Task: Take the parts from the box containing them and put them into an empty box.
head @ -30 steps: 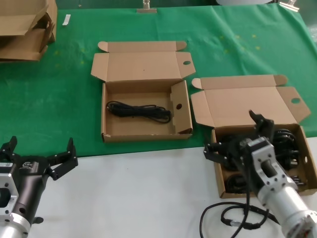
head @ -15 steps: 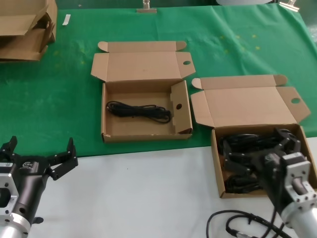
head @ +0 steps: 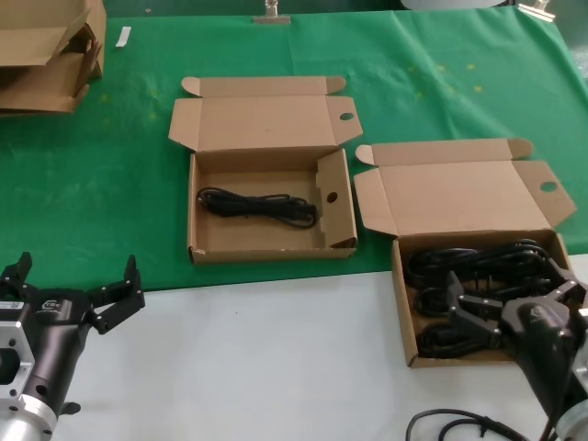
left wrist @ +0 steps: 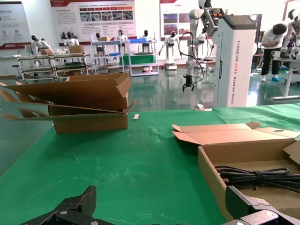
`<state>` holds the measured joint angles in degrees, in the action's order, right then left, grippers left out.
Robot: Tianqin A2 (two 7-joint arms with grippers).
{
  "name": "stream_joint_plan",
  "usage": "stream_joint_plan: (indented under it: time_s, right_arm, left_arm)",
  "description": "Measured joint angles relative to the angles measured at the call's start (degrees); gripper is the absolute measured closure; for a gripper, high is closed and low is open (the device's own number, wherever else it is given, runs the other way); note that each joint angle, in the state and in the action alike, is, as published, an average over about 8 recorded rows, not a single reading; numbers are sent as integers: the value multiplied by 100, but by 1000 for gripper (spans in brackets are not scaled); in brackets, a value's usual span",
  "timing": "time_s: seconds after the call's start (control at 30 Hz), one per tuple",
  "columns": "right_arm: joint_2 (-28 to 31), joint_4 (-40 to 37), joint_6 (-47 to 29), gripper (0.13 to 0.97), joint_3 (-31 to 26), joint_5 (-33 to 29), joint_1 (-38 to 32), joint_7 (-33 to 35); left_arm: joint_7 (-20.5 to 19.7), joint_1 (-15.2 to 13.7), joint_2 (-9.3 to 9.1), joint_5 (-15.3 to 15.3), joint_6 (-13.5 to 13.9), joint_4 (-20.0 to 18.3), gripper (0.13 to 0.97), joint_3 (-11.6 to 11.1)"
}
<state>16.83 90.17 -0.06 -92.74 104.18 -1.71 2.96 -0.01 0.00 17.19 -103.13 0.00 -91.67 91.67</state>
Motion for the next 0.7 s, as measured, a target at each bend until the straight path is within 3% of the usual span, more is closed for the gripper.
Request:
stream_joint_plan:
  time_s: [0.7]
  right_arm:
    - [4, 16, 1, 129, 12, -12, 19, -32]
  left_arm:
    - [0, 0, 0, 0, 0, 0, 132, 0]
